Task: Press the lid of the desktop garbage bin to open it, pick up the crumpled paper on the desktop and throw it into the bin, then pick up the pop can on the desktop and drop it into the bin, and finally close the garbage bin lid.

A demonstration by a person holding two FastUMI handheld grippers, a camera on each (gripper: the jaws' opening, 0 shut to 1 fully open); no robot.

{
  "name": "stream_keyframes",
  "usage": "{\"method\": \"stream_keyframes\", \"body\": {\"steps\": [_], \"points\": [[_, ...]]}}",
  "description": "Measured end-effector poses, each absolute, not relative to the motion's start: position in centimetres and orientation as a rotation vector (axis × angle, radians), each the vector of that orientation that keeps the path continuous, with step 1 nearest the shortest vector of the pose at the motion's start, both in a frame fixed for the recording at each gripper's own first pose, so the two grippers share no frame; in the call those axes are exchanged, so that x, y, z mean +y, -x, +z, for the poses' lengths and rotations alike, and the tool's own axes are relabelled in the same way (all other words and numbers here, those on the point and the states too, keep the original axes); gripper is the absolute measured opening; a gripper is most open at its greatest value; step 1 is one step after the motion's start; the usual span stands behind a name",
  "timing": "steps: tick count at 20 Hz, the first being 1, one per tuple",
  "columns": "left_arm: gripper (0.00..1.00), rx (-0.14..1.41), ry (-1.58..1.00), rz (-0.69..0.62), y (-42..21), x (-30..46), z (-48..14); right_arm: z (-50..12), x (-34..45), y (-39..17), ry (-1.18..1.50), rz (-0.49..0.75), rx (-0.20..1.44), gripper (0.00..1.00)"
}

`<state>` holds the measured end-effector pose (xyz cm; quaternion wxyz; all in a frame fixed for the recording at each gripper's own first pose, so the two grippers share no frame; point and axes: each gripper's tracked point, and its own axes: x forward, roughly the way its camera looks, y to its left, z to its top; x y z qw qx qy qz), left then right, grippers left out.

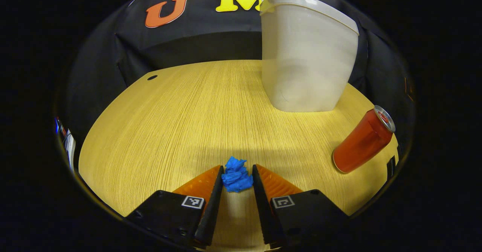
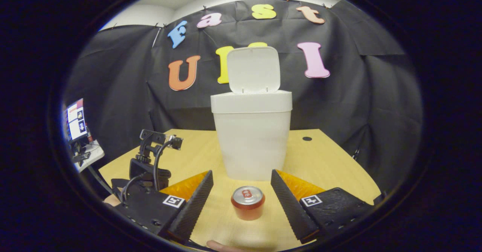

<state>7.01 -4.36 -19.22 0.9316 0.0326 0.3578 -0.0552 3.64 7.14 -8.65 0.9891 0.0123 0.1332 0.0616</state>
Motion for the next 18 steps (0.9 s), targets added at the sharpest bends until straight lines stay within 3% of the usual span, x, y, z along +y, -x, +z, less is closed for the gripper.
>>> {"method": "stream_keyframes", "body": {"steps": [5,14,15,16,17,18], "points": [[0.39,0.706,-0.071,-0.096,-8.9,-4.5,-14.3,-12.8,4.9,-4.5,0.023,-0.009,0.322,0.93],[0.39,0.552,0.011,-0.06,-14.0,-5.2,0.5,-18.5,6.8,-5.0,0.07,-0.005,0.425,0.96],[0.39,0.534,0.004,-0.055,-9.4,-4.4,-8.0,-19.0,6.9,-5.1,0.06,0.001,0.443,0.96],[0.39,0.519,0.001,-0.052,-6.4,-6.8,-4.5,-19.3,7.4,-5.2,0.048,0.019,0.456,0.94],[0.39,0.503,0.005,-0.047,-13.2,-3.9,-0.8,-19.6,7.3,-5.2,0.043,0.023,0.463,0.95],[0.39,0.492,0.008,-0.051,-13.9,-4.8,1.6,-19.6,7.2,-5.0,0.038,0.022,0.465,0.95]]}}
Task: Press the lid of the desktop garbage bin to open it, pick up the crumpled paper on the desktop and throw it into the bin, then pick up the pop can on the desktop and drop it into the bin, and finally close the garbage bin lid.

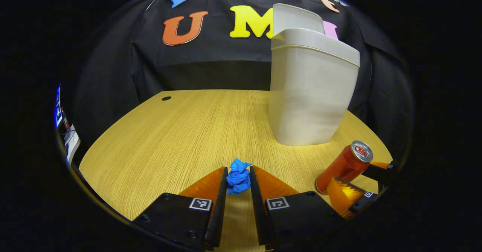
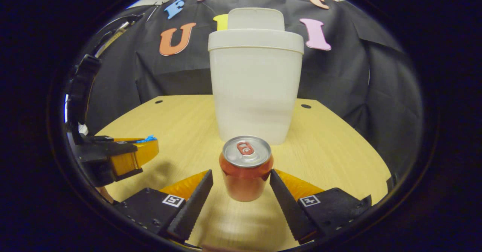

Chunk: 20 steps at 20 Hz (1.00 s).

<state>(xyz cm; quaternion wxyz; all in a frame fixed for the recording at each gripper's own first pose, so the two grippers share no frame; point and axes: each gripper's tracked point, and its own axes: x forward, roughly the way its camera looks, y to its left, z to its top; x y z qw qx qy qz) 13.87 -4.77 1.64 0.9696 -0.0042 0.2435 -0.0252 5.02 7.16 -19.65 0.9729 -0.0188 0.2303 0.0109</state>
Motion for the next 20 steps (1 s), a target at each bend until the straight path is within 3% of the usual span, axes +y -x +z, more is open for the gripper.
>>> {"method": "stream_keyframes", "body": {"steps": [5,7,9,19,20], "points": [[0.39,0.488,0.017,-0.081,-13.8,-5.7,2.3,-20.8,6.7,-6.1,0.033,-0.002,0.474,0.95],[0.39,0.482,0.013,-0.078,-13.7,-5.7,2.4,-20.9,6.6,-6.2,0.016,-0.004,0.483,0.84],[0.39,0.476,0.013,-0.072,-13.7,-5.7,2.7,-19.7,6.7,-6.3,0.022,-0.001,0.452,0.82],[0.39,0.292,-0.019,-0.034,-12.6,-5.8,8.3,-12.0,3.9,-5.0,0.041,-0.05,0.231,0.82],[0.43,0.268,-0.021,-0.034,-12.3,-5.9,9.0,-11.4,3.5,-5.0,0.03,-0.052,0.224,0.82]]}}
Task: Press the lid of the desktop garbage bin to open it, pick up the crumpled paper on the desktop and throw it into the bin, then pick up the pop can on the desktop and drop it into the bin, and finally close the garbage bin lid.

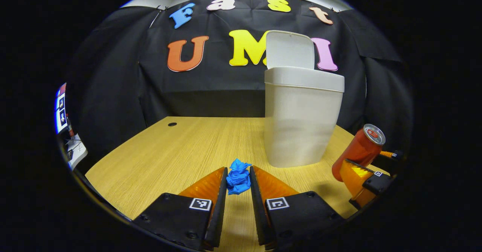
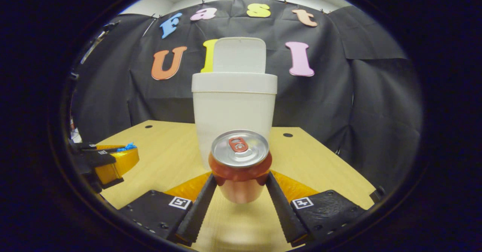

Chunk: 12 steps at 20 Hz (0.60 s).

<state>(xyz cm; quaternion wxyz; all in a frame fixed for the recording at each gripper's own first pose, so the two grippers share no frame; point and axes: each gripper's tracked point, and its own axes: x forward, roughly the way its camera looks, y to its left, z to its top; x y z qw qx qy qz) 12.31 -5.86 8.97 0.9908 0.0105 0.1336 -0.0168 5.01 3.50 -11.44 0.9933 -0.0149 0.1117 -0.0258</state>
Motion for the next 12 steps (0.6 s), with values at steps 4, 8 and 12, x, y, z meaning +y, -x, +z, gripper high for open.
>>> {"method": "stream_keyframes", "body": {"steps": [4,8,12], "points": [[0.39,0.174,-0.021,-0.024,-11.2,-5.5,12.2,-8.7,1.3,-4.5,0.005,-0.07,0.175,0.82],[0.39,0.108,0.001,-0.004,-9.9,-4.9,15.0,-4.7,-0.8,-3.4,-0.021,-0.081,0.079,0.82],[0.39,0.07,0.002,0.015,-9.4,-4.5,16.2,-2.1,-2.0,-2.2,0.018,-0.066,0.012,0.81]]}}
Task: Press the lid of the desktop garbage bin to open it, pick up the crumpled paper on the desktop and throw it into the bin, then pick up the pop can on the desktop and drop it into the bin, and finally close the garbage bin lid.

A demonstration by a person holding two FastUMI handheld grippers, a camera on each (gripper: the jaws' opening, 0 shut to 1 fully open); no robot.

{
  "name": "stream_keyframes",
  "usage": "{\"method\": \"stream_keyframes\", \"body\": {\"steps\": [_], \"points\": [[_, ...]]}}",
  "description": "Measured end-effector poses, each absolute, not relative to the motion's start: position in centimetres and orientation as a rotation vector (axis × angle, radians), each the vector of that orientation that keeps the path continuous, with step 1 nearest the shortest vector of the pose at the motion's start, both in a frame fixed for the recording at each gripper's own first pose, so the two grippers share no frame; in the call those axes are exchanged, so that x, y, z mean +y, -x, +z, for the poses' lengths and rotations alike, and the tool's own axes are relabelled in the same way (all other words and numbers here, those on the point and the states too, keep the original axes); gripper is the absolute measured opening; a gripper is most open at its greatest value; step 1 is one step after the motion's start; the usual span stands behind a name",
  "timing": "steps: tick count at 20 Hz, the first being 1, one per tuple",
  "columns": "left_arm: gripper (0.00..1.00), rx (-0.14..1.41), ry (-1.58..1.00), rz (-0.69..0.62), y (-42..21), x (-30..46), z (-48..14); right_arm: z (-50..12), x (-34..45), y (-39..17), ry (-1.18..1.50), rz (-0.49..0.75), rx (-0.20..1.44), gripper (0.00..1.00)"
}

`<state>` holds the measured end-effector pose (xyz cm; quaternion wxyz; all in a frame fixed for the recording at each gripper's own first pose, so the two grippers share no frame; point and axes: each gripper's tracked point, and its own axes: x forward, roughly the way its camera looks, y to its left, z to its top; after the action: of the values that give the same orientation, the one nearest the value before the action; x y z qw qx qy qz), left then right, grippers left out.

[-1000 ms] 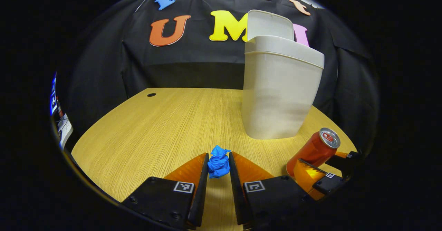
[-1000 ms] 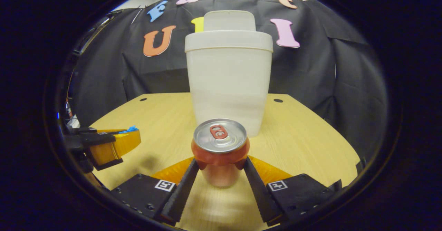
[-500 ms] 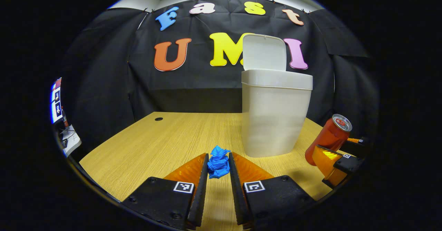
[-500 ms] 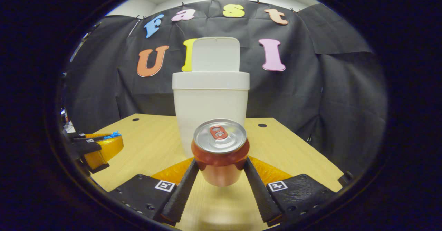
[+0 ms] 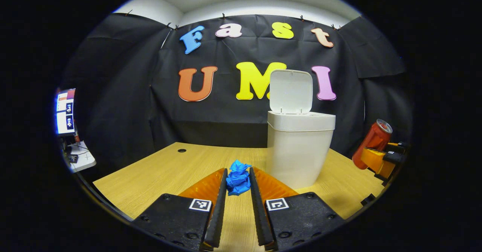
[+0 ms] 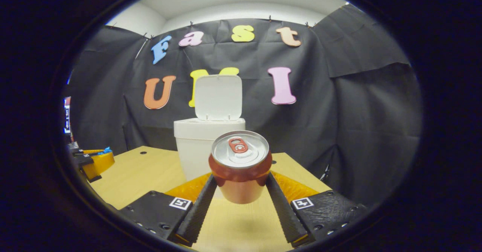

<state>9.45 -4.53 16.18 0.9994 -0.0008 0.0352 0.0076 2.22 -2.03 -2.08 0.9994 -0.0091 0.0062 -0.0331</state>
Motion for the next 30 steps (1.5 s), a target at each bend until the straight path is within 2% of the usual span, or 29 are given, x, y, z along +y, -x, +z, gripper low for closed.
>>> {"method": "stream_keyframes", "body": {"steps": [7,9,12,20,22,23,24,27,28,29,30], "points": [[0.39,0.04,0.033,0.0,-10.6,-6.0,18.3,-0.1,-3.6,-1.3,0.039,-0.024,-0.011,0.81],[0.39,0.006,0.035,-0.024,-12.4,-7.1,20.1,0.4,-4.0,-1.1,0.032,-0.02,-0.017,0.81],[0.39,-0.05,-0.019,0.006,-15.2,-7.1,23.4,1.8,-4.6,-1.0,0.053,-0.007,-0.051,0.81],[0.38,-0.102,0.015,-0.13,-24.8,-12.5,32.1,2.2,-7.1,-1.8,0.014,-0.026,-0.039,0.81],[0.38,-0.085,0.02,-0.133,-27.0,-13.4,32.8,2.4,-7.2,-1.9,0.003,-0.022,-0.041,0.81],[0.43,-0.048,0.049,-0.149,-28.2,-14.2,32.5,2.3,-7.3,-1.8,0.001,-0.021,-0.041,0.81],[0.38,-0.028,0.073,-0.163,-29.4,-15.1,32.4,2.3,-7.3,-1.8,0.001,-0.019,-0.039,0.81],[0.39,-0.019,0.062,-0.18,-33.3,-17.7,32.8,2.4,-7.8,-2.0,-0.006,-0.021,-0.04,0.81],[0.46,-0.002,0.036,-0.213,-34.2,-19.2,32.4,2.3,-7.8,-2.1,-0.01,-0.02,-0.04,0.81],[0.39,0.008,-0.002,-0.23,-35.2,-20.5,31.7,2.4,-7.7,-2.1,-0.014,-0.016,-0.04,0.81],[0.4,0.023,-0.03,-0.233,-36.0,-21.3,31.1,2.4,-7.8,-2.1,-0.018,-0.012,-0.041,0.81]]}}
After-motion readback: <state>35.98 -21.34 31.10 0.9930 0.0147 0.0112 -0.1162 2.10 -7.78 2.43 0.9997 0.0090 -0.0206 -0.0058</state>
